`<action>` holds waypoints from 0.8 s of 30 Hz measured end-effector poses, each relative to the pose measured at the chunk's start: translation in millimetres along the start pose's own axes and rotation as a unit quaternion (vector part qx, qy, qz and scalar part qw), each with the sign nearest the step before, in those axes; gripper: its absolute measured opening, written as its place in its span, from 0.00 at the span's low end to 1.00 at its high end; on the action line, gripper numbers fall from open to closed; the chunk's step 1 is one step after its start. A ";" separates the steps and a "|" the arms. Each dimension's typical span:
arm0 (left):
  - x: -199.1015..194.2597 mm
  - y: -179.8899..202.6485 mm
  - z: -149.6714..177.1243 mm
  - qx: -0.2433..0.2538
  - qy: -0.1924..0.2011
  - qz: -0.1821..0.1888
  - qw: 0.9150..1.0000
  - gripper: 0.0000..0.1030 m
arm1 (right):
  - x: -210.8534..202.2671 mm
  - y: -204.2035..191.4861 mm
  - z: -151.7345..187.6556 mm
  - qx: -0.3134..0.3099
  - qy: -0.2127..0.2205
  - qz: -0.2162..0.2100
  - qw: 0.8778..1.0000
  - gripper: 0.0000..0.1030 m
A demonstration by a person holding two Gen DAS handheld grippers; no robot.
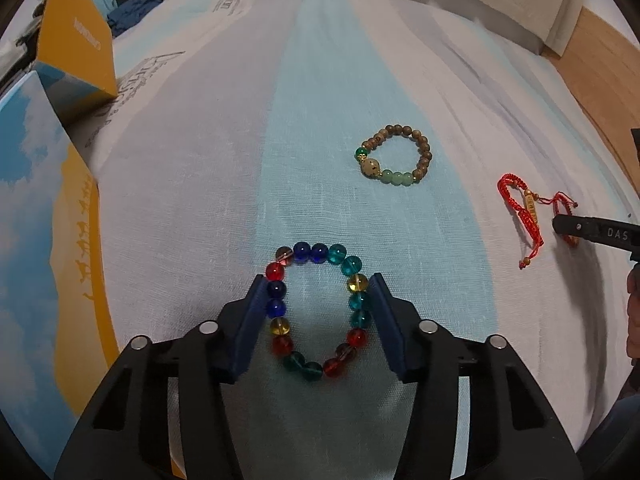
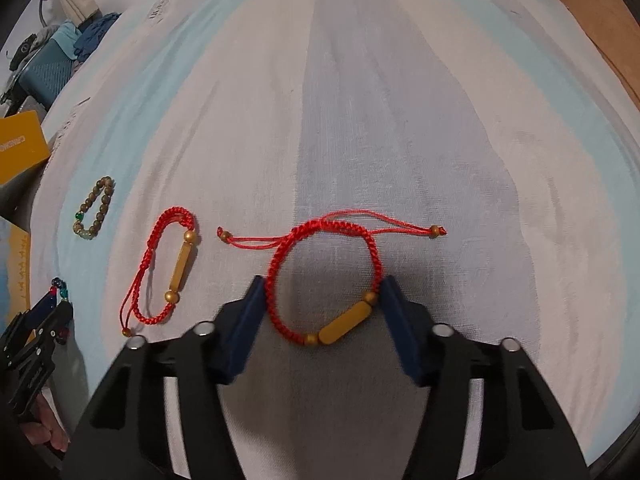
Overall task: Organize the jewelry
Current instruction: 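Grasp the multicolour bead bracelet with the left tool while the right tool grasps the red cord bracelet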
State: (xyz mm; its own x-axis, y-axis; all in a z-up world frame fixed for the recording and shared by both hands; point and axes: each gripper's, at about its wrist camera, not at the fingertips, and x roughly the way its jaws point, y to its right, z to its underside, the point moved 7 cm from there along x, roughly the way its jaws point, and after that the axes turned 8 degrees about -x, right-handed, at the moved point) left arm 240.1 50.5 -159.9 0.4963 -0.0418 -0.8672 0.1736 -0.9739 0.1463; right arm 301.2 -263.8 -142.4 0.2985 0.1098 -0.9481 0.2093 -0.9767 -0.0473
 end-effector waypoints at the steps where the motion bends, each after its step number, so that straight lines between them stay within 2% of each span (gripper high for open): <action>1: -0.6 0.1 -0.1 -0.001 -0.001 0.001 1.000 0.45 | -0.7 0.4 0.5 0.001 0.000 -0.002 1.000 0.43; 3: -1.9 1.9 1.1 0.000 -0.003 0.001 1.000 0.39 | -2.0 -0.1 0.5 0.000 -0.001 -0.005 1.000 0.33; 5: -2.7 5.5 3.5 0.006 -0.008 0.001 1.000 0.30 | -4.2 0.9 2.5 -0.001 -0.002 -0.006 1.000 0.28; 9: -2.9 7.2 5.7 0.010 -0.020 -0.004 1.000 0.20 | -8.5 0.3 4.5 -0.002 -0.004 -0.010 1.000 0.19; 18: -9.5 9.2 7.5 0.013 -0.030 0.000 0.999 0.18 | -20.3 0.7 5.7 0.004 0.007 -0.008 1.000 0.15; 19: -11.3 9.7 7.4 0.014 -0.029 0.000 0.999 0.16 | -22.2 0.7 5.7 0.004 0.009 -0.008 1.000 0.15; 20: -12.4 10.2 7.3 0.015 -0.028 -0.001 0.999 0.09 | -25.2 1.5 6.3 0.004 0.010 -0.008 1.000 0.14; 24: -18.7 11.5 2.3 0.018 -0.024 0.001 1.000 0.09 | -34.8 2.4 4.8 0.004 0.019 -0.006 1.000 0.14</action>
State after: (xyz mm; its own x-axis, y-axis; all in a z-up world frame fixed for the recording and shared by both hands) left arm 230.9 39.5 -143.1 0.4545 -0.0537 -0.8891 0.1411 -0.9812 0.1314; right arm 286.9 -270.8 -111.0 0.3303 0.1279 -0.9352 0.2046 -0.9769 -0.0613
